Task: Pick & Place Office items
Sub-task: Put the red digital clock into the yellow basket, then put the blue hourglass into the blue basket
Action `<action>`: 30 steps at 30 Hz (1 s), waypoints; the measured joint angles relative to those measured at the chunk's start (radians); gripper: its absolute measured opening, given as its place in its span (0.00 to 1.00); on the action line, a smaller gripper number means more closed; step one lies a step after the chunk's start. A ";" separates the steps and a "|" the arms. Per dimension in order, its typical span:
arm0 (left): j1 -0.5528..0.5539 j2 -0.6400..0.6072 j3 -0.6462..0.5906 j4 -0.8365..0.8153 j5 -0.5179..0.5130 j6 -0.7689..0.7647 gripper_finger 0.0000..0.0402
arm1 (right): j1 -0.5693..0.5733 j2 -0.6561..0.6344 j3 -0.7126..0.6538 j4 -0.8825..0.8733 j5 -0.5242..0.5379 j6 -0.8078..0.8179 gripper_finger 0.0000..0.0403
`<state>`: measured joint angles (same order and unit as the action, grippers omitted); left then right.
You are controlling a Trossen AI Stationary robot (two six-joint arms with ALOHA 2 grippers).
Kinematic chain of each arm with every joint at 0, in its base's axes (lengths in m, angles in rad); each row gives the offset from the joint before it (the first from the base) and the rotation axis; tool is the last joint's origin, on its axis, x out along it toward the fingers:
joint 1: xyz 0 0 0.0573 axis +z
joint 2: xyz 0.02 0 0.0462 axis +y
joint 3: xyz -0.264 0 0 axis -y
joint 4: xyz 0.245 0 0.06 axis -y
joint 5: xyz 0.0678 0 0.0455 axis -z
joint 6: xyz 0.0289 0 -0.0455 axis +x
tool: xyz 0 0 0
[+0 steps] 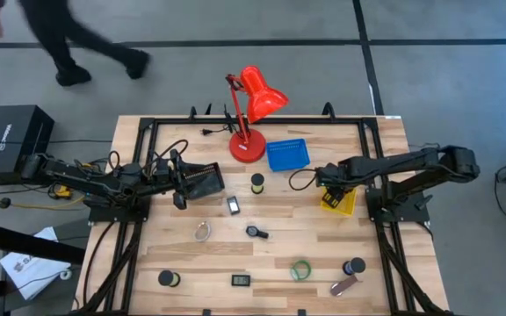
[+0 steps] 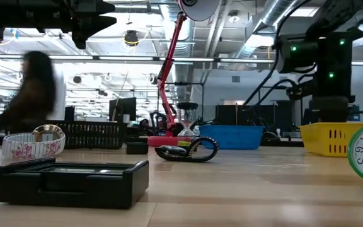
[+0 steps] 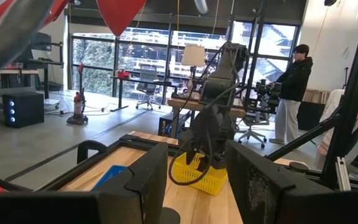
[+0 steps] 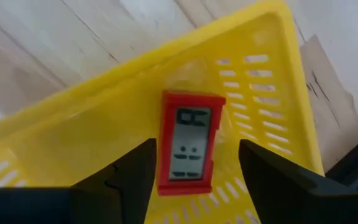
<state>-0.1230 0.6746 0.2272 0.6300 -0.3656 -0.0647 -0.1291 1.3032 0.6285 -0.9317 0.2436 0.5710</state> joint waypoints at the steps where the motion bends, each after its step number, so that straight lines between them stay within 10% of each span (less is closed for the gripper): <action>1: 0.000 0.000 0.000 0.000 0.000 0.000 0.39 | -0.001 0.006 0.000 0.002 0.000 -0.003 0.56; 30: 0.000 0.000 0.000 -0.001 0.000 0.000 0.39 | 0.138 0.018 0.333 -0.377 -0.091 0.034 0.58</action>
<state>-0.1230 0.6746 0.2272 0.6289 -0.3657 -0.0648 0.0085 1.3216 0.9610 -1.3083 0.1526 0.6049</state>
